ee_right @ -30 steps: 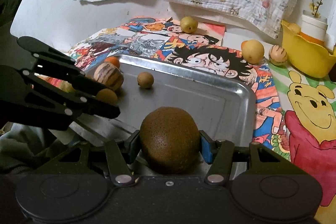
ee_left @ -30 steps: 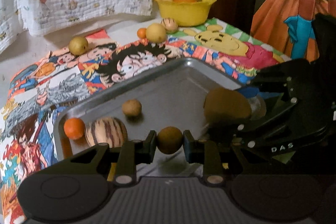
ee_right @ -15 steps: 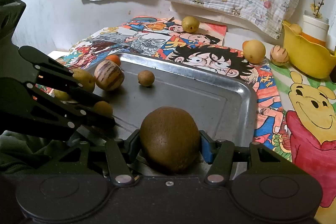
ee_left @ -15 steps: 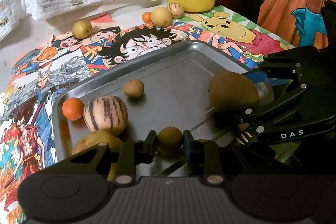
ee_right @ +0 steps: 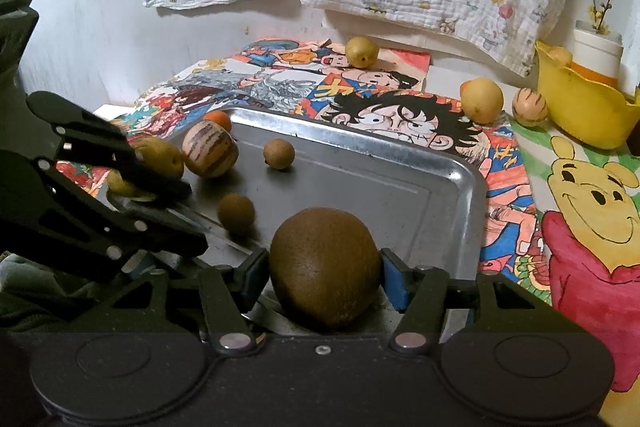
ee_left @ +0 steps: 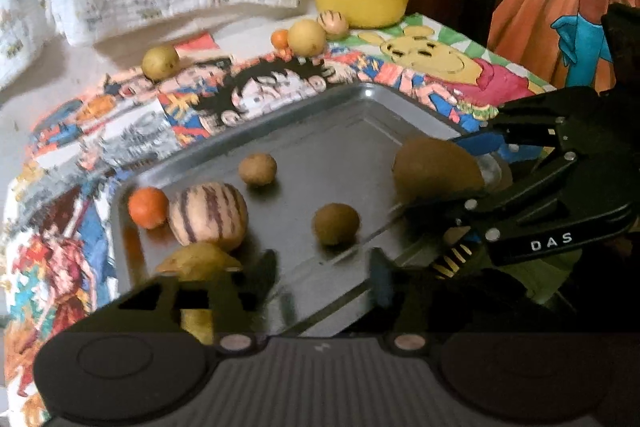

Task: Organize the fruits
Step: 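Release the small kiwi into the tray with the left tool while the right tool releases the large kiwi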

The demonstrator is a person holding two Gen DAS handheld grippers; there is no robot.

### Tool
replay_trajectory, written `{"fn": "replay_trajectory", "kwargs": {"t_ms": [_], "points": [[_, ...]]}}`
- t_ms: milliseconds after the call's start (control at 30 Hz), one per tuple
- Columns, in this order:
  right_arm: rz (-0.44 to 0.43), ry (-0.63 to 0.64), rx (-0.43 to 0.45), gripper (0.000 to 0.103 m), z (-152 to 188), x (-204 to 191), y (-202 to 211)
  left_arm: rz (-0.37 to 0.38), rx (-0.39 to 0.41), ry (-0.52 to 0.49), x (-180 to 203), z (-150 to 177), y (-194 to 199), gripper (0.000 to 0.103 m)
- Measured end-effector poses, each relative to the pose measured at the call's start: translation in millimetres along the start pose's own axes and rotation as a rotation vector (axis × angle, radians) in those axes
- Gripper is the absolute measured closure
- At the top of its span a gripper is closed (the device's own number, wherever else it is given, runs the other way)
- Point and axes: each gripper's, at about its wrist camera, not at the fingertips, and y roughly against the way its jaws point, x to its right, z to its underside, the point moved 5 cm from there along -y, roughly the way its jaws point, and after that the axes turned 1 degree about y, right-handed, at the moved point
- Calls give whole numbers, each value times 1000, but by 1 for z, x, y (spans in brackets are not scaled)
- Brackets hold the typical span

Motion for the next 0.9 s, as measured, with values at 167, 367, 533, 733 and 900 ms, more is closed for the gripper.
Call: {"fn": "replay_trajectory", "kwargs": {"t_ms": [167,367,533,733,900], "points": [[-4,21,19,21,-1,-4,11,-5,14,-24,1,1,15,27],[-6,58,14,5,-2,-11,21,-17,49,-47,0,7,37,10],[1,90,-5,1,-3,-17,24,-44,82,-52,-6,10,53,5],[20,97,-31,1,-3,-17,21,-101,86,-26,-25,14,64,2],[32,94,-47,1,-3,-13,18,-143,65,8,-44,18,66,1]]}}
